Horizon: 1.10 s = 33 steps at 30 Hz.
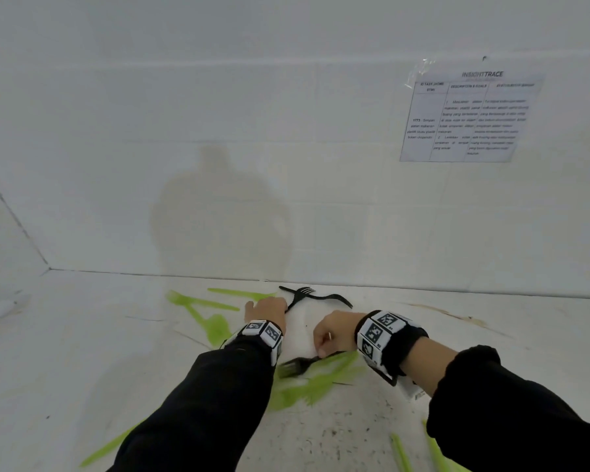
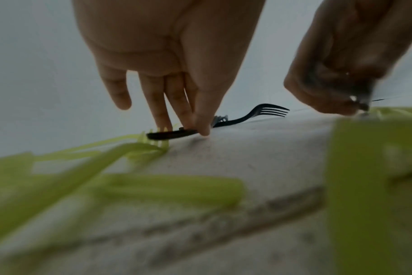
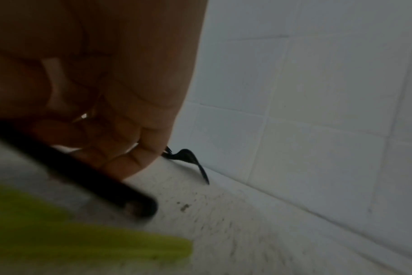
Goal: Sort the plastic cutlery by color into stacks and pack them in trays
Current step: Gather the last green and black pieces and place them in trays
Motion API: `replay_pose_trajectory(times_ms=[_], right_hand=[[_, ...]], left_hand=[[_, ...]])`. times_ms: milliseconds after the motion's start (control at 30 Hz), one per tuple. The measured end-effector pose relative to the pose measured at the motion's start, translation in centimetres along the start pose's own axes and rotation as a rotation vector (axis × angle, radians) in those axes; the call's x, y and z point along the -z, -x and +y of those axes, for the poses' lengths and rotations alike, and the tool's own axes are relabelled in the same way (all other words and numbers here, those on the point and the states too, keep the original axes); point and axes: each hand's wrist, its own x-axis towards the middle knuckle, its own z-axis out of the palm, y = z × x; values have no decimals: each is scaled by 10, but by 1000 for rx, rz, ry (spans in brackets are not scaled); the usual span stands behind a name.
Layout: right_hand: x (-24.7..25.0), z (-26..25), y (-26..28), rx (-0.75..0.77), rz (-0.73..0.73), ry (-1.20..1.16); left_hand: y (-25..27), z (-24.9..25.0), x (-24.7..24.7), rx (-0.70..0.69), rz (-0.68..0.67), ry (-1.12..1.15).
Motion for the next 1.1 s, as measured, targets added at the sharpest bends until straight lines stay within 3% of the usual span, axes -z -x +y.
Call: replay_pose_trajectory(times_ms=[200, 300, 367, 500, 600, 800, 967, 1100], right_hand=[[12, 14, 1, -75, 183, -42], [20, 26, 3, -157, 327, -25], [20, 33, -1, -287, 417, -24], [14, 38, -14, -434, 418, -23], [16, 30, -13, -390, 368, 58], [35, 26, 25, -220, 475, 136], [43, 17, 77, 27, 657, -233], [39, 9, 110, 55, 753, -463]], left_hand=[[11, 2, 3, 38, 118, 80], [18, 7, 10, 94, 193, 271], [22, 9, 16, 131, 209, 425], [30, 11, 20, 131, 246, 520], [35, 10, 21, 80, 248, 461], [52, 8, 35, 62, 322, 583], [91, 31, 43, 19, 360, 782], [128, 59, 39, 3, 331, 823]])
